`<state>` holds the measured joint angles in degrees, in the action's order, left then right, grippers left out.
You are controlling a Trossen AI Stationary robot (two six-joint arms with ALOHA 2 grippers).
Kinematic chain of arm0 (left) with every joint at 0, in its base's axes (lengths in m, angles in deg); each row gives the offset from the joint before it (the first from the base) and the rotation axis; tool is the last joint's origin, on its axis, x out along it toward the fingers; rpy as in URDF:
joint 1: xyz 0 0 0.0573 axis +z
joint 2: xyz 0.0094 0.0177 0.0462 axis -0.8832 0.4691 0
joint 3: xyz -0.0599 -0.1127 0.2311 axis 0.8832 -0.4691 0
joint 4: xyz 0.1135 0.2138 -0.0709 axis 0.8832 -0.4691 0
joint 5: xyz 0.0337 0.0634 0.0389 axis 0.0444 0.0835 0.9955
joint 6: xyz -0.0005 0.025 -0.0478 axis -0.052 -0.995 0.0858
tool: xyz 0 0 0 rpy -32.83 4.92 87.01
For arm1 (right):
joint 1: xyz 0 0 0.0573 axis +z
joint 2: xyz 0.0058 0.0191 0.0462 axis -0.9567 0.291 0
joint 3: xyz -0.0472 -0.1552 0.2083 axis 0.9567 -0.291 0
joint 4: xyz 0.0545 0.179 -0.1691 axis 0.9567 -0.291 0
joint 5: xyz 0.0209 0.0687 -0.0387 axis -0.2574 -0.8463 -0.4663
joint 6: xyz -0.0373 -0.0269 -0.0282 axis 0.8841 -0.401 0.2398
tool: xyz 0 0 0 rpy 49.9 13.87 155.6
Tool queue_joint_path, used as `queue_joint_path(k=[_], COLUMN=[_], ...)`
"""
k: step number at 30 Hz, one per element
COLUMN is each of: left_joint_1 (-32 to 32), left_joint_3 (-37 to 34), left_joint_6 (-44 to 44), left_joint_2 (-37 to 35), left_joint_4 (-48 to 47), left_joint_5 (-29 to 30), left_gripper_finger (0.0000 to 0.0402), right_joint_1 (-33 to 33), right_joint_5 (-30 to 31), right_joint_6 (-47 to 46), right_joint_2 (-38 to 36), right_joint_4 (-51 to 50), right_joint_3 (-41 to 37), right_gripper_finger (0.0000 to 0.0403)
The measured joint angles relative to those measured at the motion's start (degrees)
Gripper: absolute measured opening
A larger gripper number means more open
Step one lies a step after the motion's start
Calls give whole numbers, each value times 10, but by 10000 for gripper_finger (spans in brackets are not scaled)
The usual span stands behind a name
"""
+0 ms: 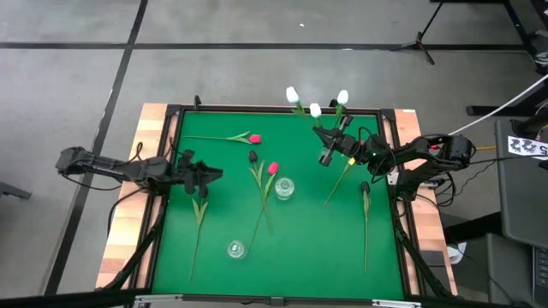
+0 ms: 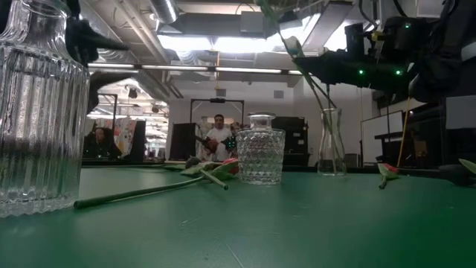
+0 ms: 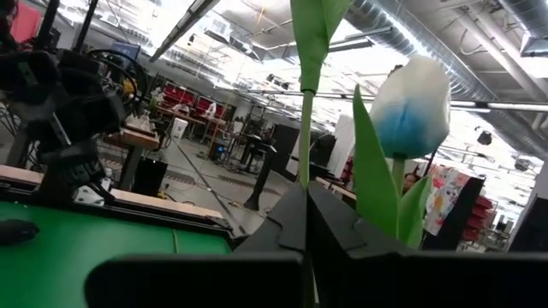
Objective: Sort flowers into vase by color
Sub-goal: Put the white tulip into the top transparent flower vase
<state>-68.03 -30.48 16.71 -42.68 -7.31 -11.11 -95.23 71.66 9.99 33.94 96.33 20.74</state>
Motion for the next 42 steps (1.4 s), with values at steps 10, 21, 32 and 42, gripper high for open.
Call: queue_joint_path(k=[10, 21, 32, 42], left_joint_1=[53, 180, 247, 262], left_joint_3=[155, 263, 450, 526], left_joint_6=[-225, -296, -254, -313], left_joint_2=[190, 555, 766, 793], left_joint_4=[66, 402, 451, 414], left_joint_5=[54, -95, -302, -274], left_gripper_finger=[200, 200, 200, 200], right_joint_1=[0, 0, 0, 0], right_joint_5=[0, -15, -30, -46], right_joint_6=[-17, -21, -17, -23], right_joint_2=[0, -17, -30, -30], right_joint_4=[0, 0, 0, 0], right_joint_3=[0, 0, 0, 0], right_gripper_finger=[1, 1, 1, 1])
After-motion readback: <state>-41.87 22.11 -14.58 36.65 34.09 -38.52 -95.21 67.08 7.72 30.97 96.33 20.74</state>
